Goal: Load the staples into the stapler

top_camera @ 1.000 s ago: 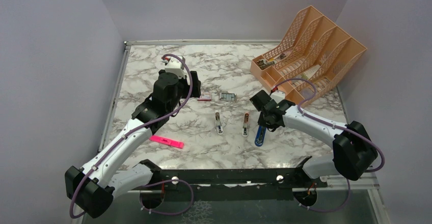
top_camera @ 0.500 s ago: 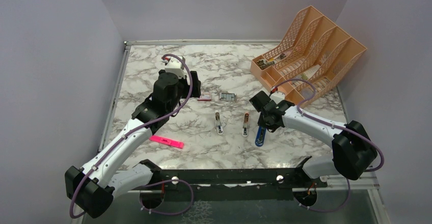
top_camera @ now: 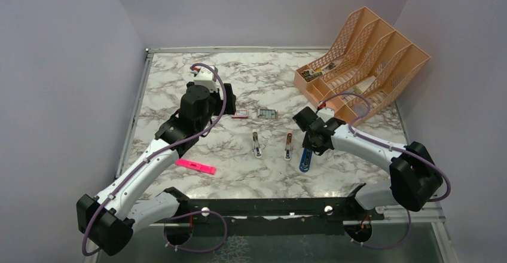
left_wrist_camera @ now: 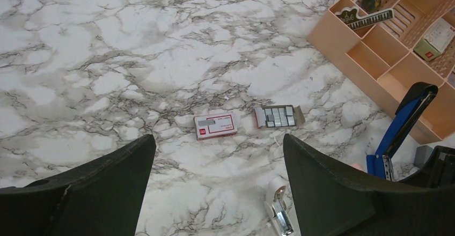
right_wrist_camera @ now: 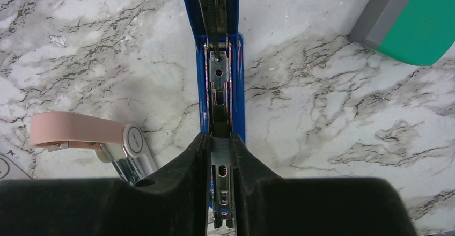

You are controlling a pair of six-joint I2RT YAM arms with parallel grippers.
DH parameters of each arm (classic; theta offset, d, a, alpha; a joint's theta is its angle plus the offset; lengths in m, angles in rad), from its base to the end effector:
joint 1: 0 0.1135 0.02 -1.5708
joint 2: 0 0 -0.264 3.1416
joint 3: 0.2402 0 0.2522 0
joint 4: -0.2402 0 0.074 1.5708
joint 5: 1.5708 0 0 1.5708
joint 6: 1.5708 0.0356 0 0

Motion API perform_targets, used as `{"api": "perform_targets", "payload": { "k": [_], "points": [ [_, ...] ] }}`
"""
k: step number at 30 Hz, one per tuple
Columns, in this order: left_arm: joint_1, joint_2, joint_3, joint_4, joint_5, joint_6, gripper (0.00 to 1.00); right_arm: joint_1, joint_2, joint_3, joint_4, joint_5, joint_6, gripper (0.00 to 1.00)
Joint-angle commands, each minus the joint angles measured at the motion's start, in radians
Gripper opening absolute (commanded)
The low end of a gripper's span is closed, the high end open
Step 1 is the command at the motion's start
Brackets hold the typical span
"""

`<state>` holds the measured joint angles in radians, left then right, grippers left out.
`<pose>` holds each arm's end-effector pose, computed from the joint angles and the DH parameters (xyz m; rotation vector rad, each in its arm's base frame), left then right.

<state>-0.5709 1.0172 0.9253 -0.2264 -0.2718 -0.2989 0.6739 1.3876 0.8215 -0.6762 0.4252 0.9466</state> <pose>0.2016 -0.1181 0.3414 0.0707 1.8898 -0.3402 0.2007 0.1415 0.1916 0.4474 2.5738 -0.0750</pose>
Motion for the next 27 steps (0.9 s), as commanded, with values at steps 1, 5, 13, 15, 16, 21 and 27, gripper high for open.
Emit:
{"api": "perform_targets", "payload": {
  "k": [1, 5, 13, 15, 16, 21, 27],
  "points": [
    [0.003, 0.002, 0.004, 0.002, 0.028, -0.006, 0.89, -0.004, 0.001, -0.013, -0.005, -0.004, 0.018, 0.23],
    [0.003, 0.003, 0.004, 0.003, 0.028, -0.006, 0.89, -0.005, -0.012, -0.007, -0.012, -0.002, 0.028, 0.27],
    [0.003, 0.005, 0.003, 0.002, 0.027, -0.008, 0.89, -0.004, -0.023, 0.031, -0.028, 0.009, 0.016, 0.33],
    [0.004, 0.004, 0.002, 0.003, 0.026, -0.008, 0.89, -0.004, -0.028, 0.04, -0.026, 0.01, 0.006, 0.33],
    [0.002, 0.007, 0.001, 0.002, 0.025, -0.008, 0.89, -0.004, -0.031, 0.045, -0.026, 0.011, 0.0, 0.33],
    [0.003, 0.008, 0.0, 0.003, 0.023, -0.009, 0.89, -0.004, -0.063, 0.07, 0.006, -0.004, -0.061, 0.33],
    [0.002, 0.016, -0.003, 0.004, 0.025, -0.015, 0.89, -0.004, -0.059, 0.133, 0.069, -0.075, -0.187, 0.35]
  ]
}}
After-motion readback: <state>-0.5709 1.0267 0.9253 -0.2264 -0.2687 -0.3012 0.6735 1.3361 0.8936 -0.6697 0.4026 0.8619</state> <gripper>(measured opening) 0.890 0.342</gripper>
